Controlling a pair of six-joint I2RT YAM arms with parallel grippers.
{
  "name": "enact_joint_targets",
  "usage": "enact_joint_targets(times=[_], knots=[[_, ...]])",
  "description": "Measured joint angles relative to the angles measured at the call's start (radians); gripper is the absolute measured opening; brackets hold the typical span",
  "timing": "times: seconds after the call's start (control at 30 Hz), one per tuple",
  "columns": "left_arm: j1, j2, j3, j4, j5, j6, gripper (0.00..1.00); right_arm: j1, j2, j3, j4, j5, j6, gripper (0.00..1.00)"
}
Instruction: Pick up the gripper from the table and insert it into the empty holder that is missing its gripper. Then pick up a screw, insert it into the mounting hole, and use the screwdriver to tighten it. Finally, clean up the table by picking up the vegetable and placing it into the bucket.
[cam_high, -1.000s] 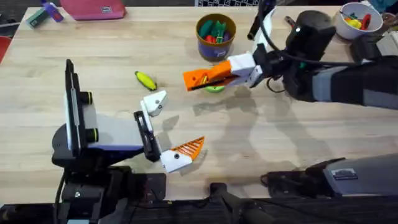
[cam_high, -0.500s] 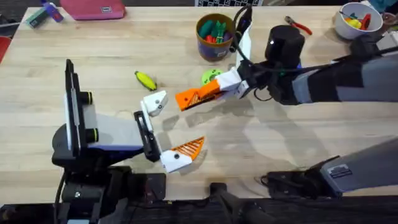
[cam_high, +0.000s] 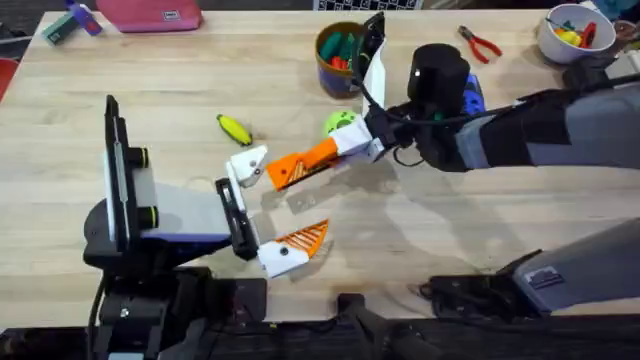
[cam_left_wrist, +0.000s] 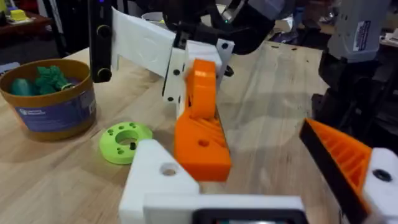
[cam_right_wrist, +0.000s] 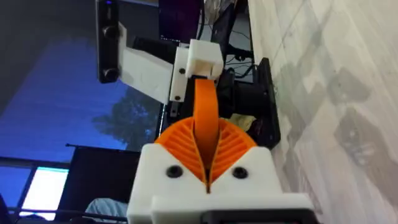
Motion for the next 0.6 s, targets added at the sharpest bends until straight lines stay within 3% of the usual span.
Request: enact_joint_targets(times=[0.6], knots=[[0.000,0.000,0.000,0.000,0.000,-0.008,0.985,0.024,0.000,0.041,-0.082,0.023,-0.007,0.009]])
